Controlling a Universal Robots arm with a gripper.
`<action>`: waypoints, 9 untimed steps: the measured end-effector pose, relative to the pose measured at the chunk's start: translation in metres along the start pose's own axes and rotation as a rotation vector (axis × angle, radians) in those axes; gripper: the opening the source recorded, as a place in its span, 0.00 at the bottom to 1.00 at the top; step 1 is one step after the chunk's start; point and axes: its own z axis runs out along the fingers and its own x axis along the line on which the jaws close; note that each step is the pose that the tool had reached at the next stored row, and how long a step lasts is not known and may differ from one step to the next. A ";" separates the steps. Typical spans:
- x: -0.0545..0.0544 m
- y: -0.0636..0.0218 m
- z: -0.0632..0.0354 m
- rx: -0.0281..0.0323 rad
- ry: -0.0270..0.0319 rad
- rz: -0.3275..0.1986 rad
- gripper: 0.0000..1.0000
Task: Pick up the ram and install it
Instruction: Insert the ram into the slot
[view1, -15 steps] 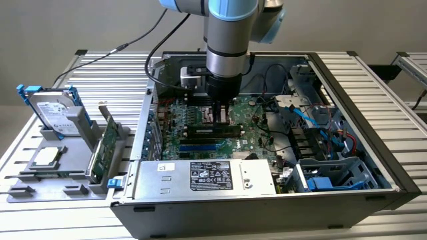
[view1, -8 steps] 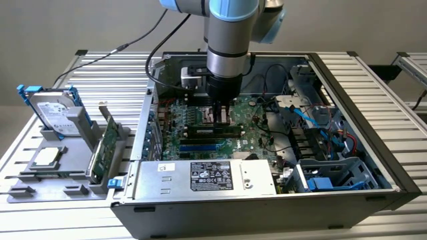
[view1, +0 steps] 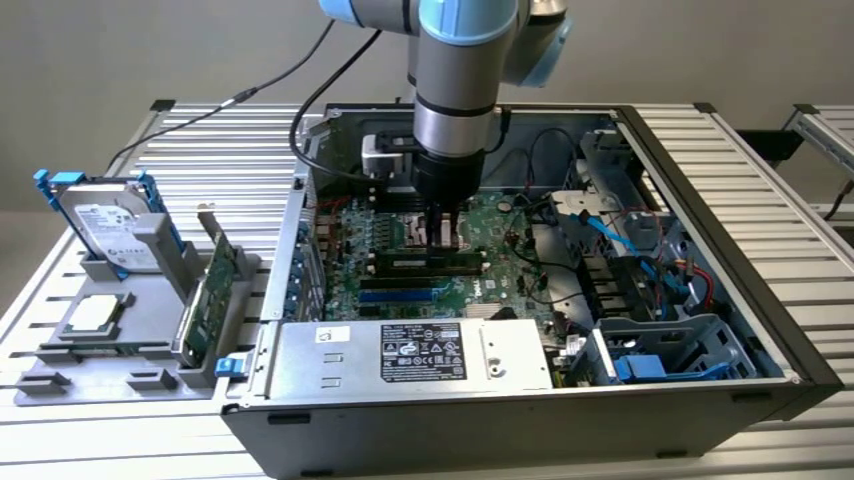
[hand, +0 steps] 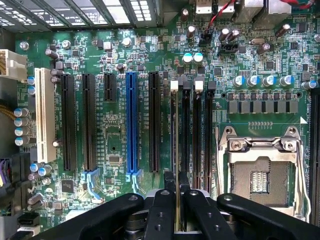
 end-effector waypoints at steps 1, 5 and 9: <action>0.000 0.0000 0.0003 -0.0001 -0.0001 0.000 0.14; 0.000 0.0000 0.0008 -0.0005 0.0000 0.003 0.14; 0.000 0.0001 0.0008 -0.0007 -0.0004 0.003 0.21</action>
